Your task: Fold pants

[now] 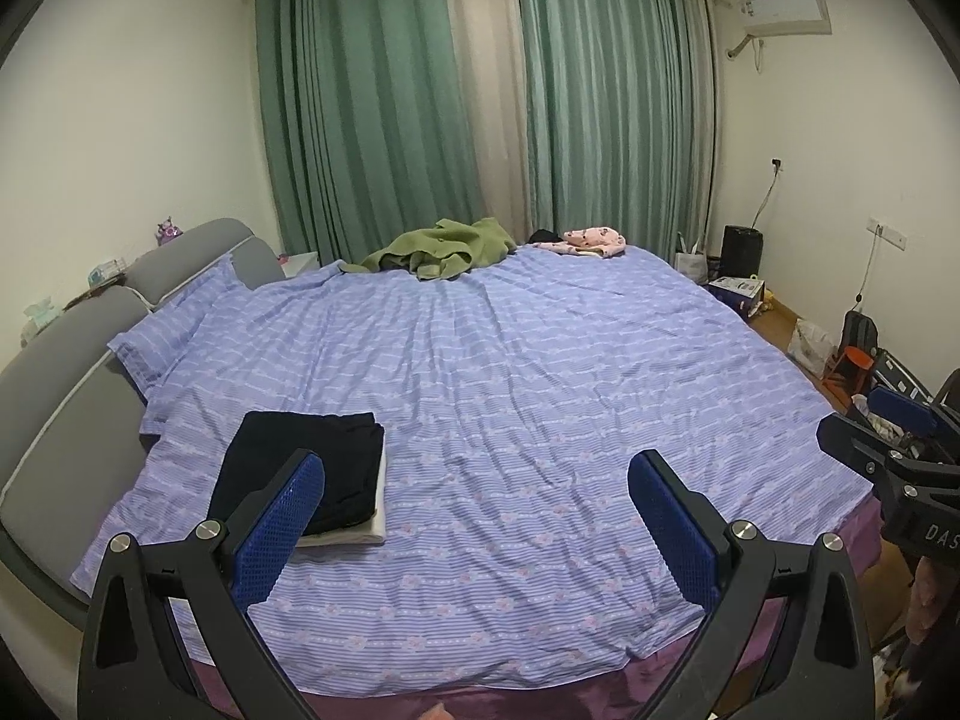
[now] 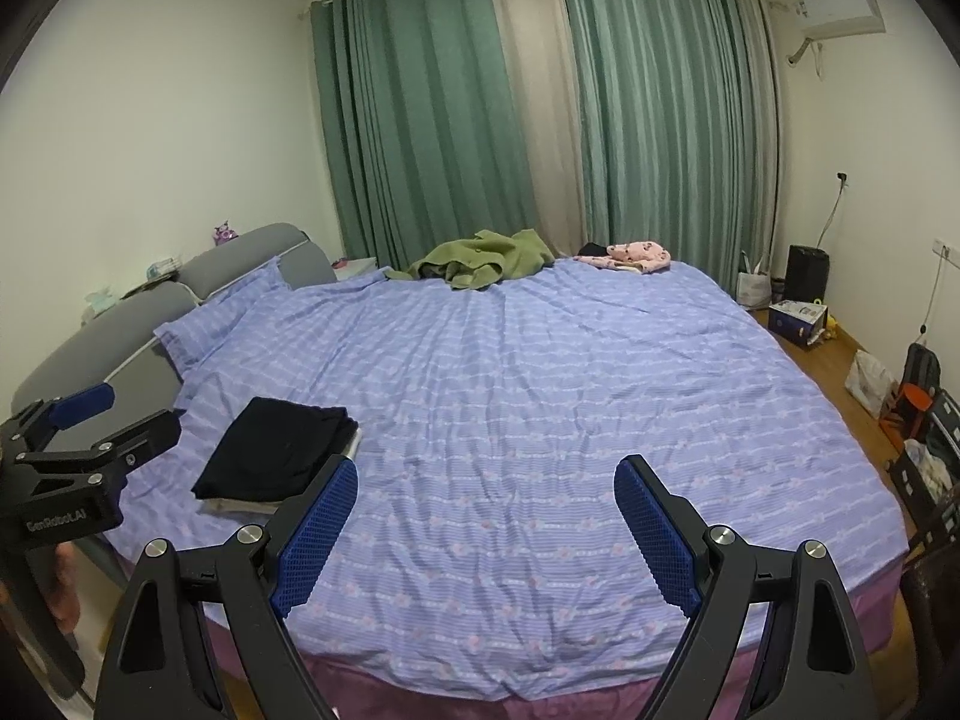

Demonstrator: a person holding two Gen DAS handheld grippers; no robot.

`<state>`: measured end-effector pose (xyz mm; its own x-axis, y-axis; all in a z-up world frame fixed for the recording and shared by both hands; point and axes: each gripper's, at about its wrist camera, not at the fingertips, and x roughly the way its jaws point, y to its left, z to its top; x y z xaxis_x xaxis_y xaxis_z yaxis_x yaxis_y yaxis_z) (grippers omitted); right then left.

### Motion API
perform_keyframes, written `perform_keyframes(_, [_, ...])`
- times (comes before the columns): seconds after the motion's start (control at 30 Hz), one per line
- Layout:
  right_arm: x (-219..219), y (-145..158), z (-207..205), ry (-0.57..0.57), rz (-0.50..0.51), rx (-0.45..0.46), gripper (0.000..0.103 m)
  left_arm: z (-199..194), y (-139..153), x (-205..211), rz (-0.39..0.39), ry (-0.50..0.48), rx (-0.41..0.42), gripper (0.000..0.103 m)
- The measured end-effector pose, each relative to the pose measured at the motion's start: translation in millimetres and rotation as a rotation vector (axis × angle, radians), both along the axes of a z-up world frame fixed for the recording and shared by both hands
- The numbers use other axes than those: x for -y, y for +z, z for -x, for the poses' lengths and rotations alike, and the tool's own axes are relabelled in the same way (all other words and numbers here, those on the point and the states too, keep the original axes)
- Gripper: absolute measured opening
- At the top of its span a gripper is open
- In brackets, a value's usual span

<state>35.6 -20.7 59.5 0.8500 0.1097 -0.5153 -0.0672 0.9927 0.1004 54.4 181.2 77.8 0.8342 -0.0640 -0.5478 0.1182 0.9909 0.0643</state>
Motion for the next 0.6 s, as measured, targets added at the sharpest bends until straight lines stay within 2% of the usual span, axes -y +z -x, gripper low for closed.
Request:
perform_keyframes(0.3, [0.9,1.2,-2.3,0.0,0.001,-0.003,0.088,-4.3,2.4,-4.6,0.064,-0.012,-0.024,0.103])
perform_keyframes(0.6, [3.3,0.6,-1.6,-0.01,0.001,-0.003,0.088,-3.0,2.5,1.3,0.05,-0.018,-0.017,0.103])
